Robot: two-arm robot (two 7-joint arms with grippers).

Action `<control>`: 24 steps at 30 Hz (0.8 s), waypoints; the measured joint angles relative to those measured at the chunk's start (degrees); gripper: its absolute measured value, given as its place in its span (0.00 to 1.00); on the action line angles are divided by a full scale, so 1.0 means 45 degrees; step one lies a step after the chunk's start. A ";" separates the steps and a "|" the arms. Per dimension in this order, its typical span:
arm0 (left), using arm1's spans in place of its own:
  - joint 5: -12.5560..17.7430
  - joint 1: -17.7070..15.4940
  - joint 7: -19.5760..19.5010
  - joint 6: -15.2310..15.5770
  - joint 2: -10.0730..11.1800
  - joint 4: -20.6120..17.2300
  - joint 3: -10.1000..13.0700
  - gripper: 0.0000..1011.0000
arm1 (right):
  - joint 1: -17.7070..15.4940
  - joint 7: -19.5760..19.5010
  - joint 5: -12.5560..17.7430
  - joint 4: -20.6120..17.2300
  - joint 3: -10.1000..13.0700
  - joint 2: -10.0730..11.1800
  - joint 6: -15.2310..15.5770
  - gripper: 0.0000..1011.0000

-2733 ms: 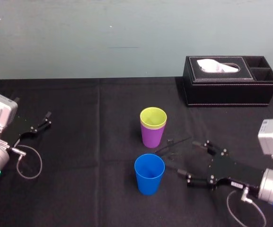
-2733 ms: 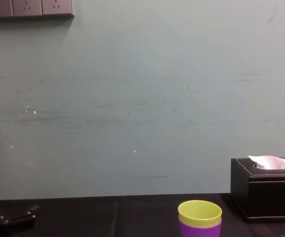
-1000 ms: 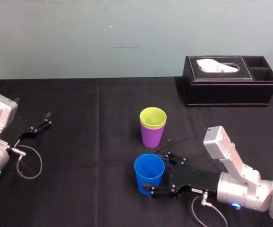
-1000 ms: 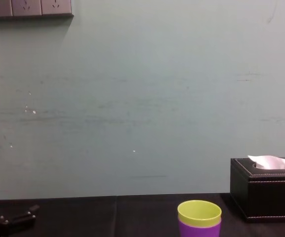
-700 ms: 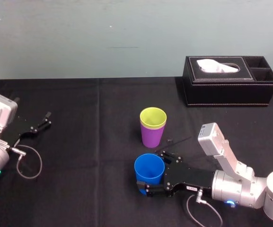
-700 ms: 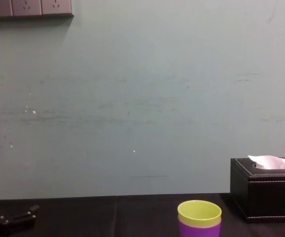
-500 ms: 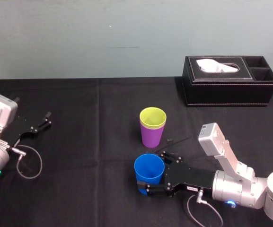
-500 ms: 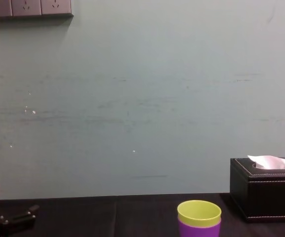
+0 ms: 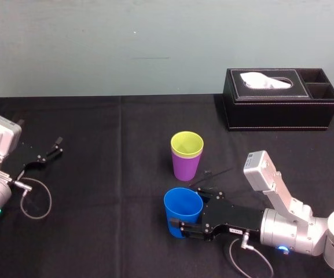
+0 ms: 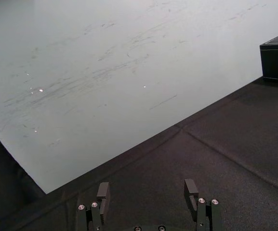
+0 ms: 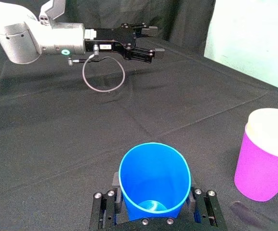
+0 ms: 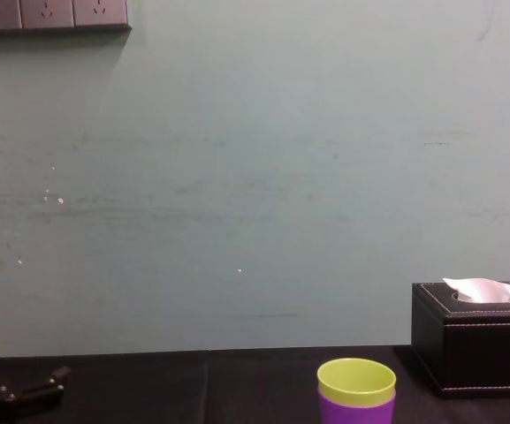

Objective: Stack the three plastic cups sequentially using one hand.

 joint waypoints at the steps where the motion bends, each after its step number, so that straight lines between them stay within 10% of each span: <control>1: 0.0000 0.0000 0.0000 0.0000 0.0000 0.0000 -0.0001 1.00 | -0.0001 0.0000 -0.0001 -0.0001 0.0001 0.0000 -0.0001 0.73; 11: 0.0000 0.0000 0.0000 0.0000 0.0000 0.0001 0.0000 1.00 | -0.0012 -0.0006 -0.0002 -0.0012 0.0013 0.0009 -0.0016 0.72; 24: 0.0000 0.0000 0.0000 0.0000 0.0000 0.0000 0.0000 1.00 | -0.0627 -0.1274 0.0280 -0.2160 0.0914 0.0831 0.1030 0.72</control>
